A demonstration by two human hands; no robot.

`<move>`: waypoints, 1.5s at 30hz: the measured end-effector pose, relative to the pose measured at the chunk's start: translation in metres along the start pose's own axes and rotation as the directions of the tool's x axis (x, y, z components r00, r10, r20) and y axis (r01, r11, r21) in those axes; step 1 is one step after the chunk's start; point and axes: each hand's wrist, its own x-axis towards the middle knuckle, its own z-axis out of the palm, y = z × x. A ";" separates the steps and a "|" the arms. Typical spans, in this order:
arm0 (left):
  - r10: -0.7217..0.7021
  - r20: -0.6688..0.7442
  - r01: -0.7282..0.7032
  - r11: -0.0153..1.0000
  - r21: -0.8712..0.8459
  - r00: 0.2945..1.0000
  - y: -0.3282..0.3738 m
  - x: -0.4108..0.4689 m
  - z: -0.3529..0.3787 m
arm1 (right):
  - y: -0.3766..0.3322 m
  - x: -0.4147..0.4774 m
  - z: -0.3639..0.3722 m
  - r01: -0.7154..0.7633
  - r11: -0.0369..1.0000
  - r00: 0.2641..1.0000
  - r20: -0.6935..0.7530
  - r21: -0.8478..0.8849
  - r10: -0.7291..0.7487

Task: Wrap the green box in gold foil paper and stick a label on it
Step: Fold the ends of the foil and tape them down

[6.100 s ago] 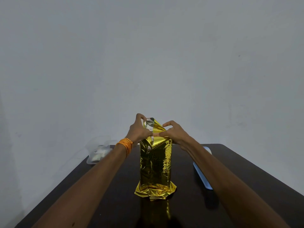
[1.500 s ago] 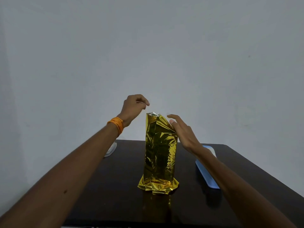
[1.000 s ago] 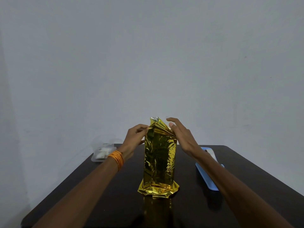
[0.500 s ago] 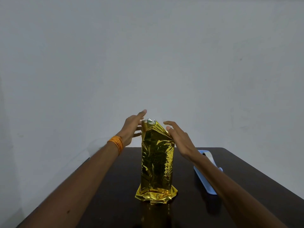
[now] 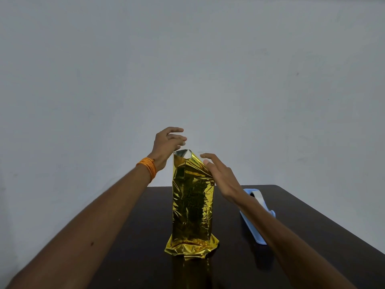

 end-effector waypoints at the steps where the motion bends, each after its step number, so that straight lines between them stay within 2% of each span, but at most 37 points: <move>1: -0.023 -0.049 0.021 0.999 -0.049 0.999 -0.001 0.000 -0.001 | 0.000 0.000 0.000 0.001 1.000 1.000 0.001 -0.005 -0.001; 4: -0.141 -0.238 0.094 0.976 -0.198 0.961 -0.004 -0.010 -0.007 | -0.001 0.000 -0.001 0.005 1.000 1.000 0.003 -0.007 -0.005; 6: -0.226 -0.258 0.159 0.954 -0.254 0.939 -0.015 -0.027 -0.012 | -0.001 0.000 -0.002 0.009 1.000 1.000 0.003 -0.008 -0.009; 10: -0.308 -0.087 0.285 0.935 -0.208 0.947 -0.049 -0.070 -0.020 | -0.002 0.001 -0.002 0.003 1.000 1.000 -0.002 -0.010 -0.003; 12: -0.291 0.023 0.289 0.934 -0.210 0.956 -0.057 -0.079 -0.019 | -0.002 0.001 -0.001 0.004 1.000 1.000 -0.008 -0.001 -0.004; 14: -0.270 0.076 0.280 0.940 -0.192 0.960 -0.059 -0.079 -0.016 | -0.002 0.000 -0.001 0.004 1.000 1.000 -0.007 0.005 -0.004; 20: -0.317 0.120 0.319 0.948 0.004 0.941 -0.067 -0.066 -0.010 | -0.007 -0.004 -0.003 0.015 1.000 1.000 -0.010 0.009 -0.015; 27: -0.365 0.244 0.366 0.930 0.041 0.899 -0.048 -0.062 -0.009 | -0.014 -0.003 -0.004 0.008 1.000 1.000 0.003 0.015 -0.008; 32: -0.412 0.245 0.428 0.904 -0.012 0.877 -0.045 -0.061 -0.007 | -0.022 0.002 -0.014 -0.040 0.999 0.997 0.071 0.008 0.039; 35: -0.415 0.234 0.433 0.901 -0.029 0.879 -0.047 -0.060 -0.006 | -0.032 0.006 -0.014 -0.009 0.999 1.000 0.017 0.040 0.009; 38: -0.396 0.253 0.419 0.907 -0.044 0.883 -0.049 -0.062 -0.009 | -0.050 0.012 -0.008 0.062 0.997 0.998 0.025 -0.048 -0.061; 42: -0.390 0.254 0.413 0.910 -0.040 0.885 -0.051 -0.062 -0.011 | -0.063 0.026 0.012 0.115 0.934 0.992 0.082 -0.338 -0.092; 45: -0.387 0.266 0.406 0.914 -0.017 0.883 -0.049 -0.064 -0.012 | -0.070 0.034 0.020 0.105 0.927 0.994 0.036 -0.361 -0.099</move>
